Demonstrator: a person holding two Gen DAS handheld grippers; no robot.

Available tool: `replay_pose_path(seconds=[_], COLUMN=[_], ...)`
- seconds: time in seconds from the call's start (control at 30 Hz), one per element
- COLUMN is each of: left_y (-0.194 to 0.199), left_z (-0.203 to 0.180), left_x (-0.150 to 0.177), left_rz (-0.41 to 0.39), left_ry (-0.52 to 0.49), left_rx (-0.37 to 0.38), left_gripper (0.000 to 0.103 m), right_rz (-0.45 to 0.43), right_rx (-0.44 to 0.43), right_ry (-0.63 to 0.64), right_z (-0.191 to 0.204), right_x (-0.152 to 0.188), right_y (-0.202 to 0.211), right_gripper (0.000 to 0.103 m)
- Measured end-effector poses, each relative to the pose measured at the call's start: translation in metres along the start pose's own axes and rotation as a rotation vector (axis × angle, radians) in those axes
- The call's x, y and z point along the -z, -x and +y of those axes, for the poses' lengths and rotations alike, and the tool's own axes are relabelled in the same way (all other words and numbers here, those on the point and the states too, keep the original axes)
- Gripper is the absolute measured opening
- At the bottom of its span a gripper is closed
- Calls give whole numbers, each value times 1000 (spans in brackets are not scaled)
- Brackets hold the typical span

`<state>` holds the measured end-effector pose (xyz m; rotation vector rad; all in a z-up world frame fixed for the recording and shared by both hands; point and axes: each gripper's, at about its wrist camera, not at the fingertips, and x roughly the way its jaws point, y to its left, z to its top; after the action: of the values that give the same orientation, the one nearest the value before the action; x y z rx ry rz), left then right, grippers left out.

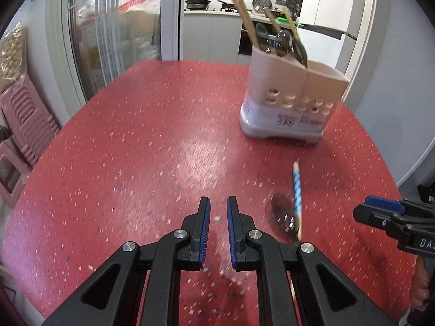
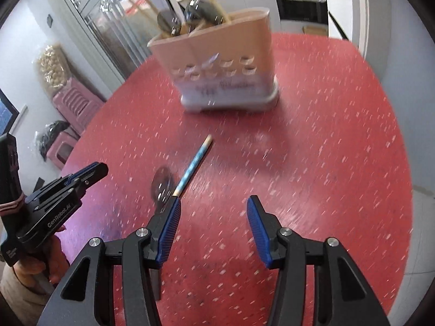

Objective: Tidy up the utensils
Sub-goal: 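Move back to the table and grasp the last dark spoon with the right gripper, then position the left gripper around the blue patterned chopstick while the right holds the spoon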

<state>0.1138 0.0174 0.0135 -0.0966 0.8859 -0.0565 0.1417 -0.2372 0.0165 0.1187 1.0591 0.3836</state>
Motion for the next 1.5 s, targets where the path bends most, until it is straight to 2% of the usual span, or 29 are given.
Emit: replay_pose_path(seconds=[0.13,0.17,0.2,0.3,0.43,0.63,0.73,0.8,0.9,1.03,1.2,1.5], left_y=[-1,-2,-2,7,6,6,6,2,-3,-5,-8,-19], left_z=[10,13,15,28,44,61,62,59,53,43,28,-6], left_x=[11,12,12,17,20,26,28,25,24,22,20,18], left_rz=[11,16,20,-26,-15,7,15,23,35,45,59,108], left_ry=[16,22,28,67,87,133,122,114,98,78,39,-42], left_rx=[-12,-17,-21,-49,-99,-121,-127,-127,-123,-113,-98,-42], left_gripper=[40,62,103,103,103,103,103,103,103,103,103,103], right_rz=[36,45,55,74,108,143,144,141,131,120,100,50], right_rx=[-28,-30,-29,-29,-11,46,86,92,51,-40,-110,-163], right_ry=[-1,7,18,45,55,93,106,100,54,-27,-120,-204], right_z=[13,17,23,35,46,65,68,67,56,37,20,-4], right_x=[10,11,13,16,16,14,16,16,17,21,23,29], right_y=[-11,-14,-17,-24,-36,-55,-59,-59,-55,-50,-47,-31], right_gripper=[54,54,54,54,54,49,34,17,13,13,13,13])
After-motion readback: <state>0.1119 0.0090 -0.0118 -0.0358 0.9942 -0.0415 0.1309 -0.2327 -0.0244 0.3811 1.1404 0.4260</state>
